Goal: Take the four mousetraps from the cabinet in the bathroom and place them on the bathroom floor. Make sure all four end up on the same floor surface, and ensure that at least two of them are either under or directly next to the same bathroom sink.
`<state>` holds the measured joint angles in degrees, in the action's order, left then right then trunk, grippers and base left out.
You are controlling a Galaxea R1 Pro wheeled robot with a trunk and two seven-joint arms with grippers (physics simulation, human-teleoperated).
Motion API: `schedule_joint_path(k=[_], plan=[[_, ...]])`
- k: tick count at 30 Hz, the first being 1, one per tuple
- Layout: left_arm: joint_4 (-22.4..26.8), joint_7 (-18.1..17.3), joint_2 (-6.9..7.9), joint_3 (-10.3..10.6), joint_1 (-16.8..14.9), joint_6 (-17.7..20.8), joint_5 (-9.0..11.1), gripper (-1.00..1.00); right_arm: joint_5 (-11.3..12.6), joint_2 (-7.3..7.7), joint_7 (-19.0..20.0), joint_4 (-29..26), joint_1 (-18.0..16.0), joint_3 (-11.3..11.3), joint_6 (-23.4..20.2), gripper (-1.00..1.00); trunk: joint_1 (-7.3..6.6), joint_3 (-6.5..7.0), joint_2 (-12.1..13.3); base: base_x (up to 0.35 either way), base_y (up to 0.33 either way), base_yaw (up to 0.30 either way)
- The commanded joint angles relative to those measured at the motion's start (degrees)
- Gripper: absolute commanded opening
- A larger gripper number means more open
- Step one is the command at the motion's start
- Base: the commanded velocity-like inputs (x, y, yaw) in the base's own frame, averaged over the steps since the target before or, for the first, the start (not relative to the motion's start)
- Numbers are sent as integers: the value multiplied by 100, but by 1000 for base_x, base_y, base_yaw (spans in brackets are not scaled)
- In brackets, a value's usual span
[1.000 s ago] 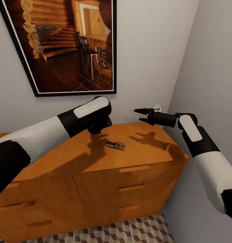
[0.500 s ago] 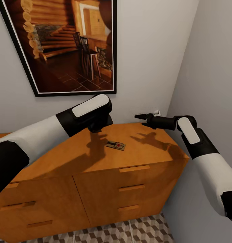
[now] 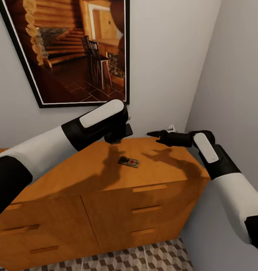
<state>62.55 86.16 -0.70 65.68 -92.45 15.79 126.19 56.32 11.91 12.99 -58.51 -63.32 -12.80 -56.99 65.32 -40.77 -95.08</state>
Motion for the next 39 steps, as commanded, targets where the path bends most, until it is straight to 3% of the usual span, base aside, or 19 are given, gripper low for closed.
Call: schedule_joint_path(k=[1,8,14,22,28,29,32,39], plan=[[32,-10,-2,1,25,78,-20,-100,-27,38,64,-5,5,25,-6,100,0,-6,-3,0,0,0],[259,-68,-24,-153,251,96,-115,-100,178,256,72,-18,20,251,-13,100,0,-6,-3,0,0,0],[452,-72,-26,-346,443,143,-120,-100,238,299,72,-49,21,333,-26,100,-132,102,238,0,0,0],[687,-63,-33,-603,489,276,-121,-100,127,288,-64,-283,30,106,-37,100,-308,246,558,0,0,0],[879,-41,-156,-796,456,417,-121,-100,-20,92,-256,-477,31,-86,-56,100,-440,353,799,0,0,0],[1107,-40,-163,-2816,447,1072,-121,-100,-1388,-439,-1394,-568,30,-2838,-60,100,-462,371,839,0,0,0],[1133,-37,-172,-2916,397,1098,-117,-100,-1433,-539,-1567,-578,30,-2907,-64,100,-528,425,960,0,0,0],[1294,-30,-175,-2976,298,1109,-112,-100,-1447,-589,-1644,-583,30,-2936,-66,100,-681,551,1240,0,0,0]])
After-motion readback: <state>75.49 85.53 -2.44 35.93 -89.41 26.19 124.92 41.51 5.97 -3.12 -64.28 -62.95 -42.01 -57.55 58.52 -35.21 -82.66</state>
